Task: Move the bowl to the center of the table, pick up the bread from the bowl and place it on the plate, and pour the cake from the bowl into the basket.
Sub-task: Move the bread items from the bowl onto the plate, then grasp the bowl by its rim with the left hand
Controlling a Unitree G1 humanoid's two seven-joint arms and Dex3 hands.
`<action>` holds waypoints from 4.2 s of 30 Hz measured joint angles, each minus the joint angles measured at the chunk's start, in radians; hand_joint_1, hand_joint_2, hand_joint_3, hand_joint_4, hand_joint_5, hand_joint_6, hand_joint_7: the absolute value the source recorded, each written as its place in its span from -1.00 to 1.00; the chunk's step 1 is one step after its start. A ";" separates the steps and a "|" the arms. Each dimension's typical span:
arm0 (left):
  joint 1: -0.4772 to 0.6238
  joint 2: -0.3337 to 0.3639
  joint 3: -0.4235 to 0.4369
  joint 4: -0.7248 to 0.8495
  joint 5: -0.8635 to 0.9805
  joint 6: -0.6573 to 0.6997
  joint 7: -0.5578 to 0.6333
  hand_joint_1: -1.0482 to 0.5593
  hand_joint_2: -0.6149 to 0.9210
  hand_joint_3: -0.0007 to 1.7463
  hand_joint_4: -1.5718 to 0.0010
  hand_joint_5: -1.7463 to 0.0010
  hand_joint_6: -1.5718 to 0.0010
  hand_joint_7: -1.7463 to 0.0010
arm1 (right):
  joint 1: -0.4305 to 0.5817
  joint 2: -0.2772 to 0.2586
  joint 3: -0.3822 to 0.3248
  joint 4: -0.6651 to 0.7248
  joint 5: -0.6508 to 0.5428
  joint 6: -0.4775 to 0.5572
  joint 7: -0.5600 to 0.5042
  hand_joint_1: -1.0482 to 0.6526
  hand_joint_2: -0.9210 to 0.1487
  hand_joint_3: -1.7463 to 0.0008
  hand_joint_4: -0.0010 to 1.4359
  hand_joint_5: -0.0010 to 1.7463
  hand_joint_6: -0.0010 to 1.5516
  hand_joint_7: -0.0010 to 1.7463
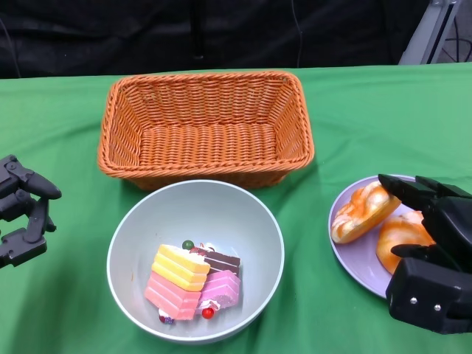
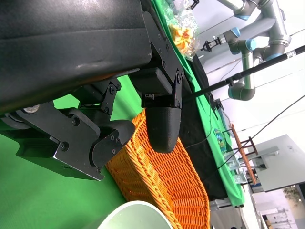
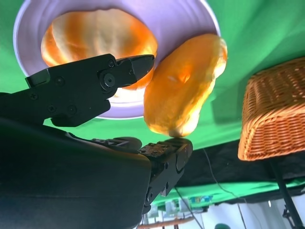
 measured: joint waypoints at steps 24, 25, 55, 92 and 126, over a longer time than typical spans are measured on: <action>0.000 0.003 0.001 0.006 0.002 -0.001 0.000 0.38 0.60 0.23 0.01 -0.90 0.10 -0.62 | 0.057 -0.013 -0.019 -0.275 0.002 0.155 0.169 -0.15 -0.99 0.99 -0.86 -0.95 -0.68 -0.98; 0.000 0.003 0.001 0.006 0.002 -0.001 0.000 0.38 0.61 0.23 0.01 -0.90 0.10 -0.62 | 0.058 -0.015 -0.020 -0.278 0.002 0.155 0.173 -0.15 -0.99 0.99 -0.86 -0.95 -0.68 -0.99; 0.003 0.023 -0.034 0.005 0.045 -0.018 -0.002 0.38 0.68 -0.04 -0.06 -0.63 -0.07 -0.17 | 0.223 0.232 -0.114 -0.322 0.509 -0.309 0.032 0.07 -1.00 0.84 0.24 -0.68 0.11 -0.86; 0.132 0.249 -0.204 -0.333 0.062 -0.334 -0.339 -0.56 0.98 -1.00 0.26 0.87 0.22 0.93 | 0.316 0.414 -0.203 -0.488 0.878 -0.080 0.148 0.16 -0.85 0.27 -0.01 0.83 -0.09 0.31; -0.085 0.327 -0.231 -0.106 0.450 -0.842 -0.258 -0.48 0.87 -1.00 -0.26 0.95 -0.22 0.99 | 0.320 0.449 -0.227 -0.503 0.872 -0.044 0.142 0.15 -0.91 0.34 -0.02 0.84 -0.08 0.31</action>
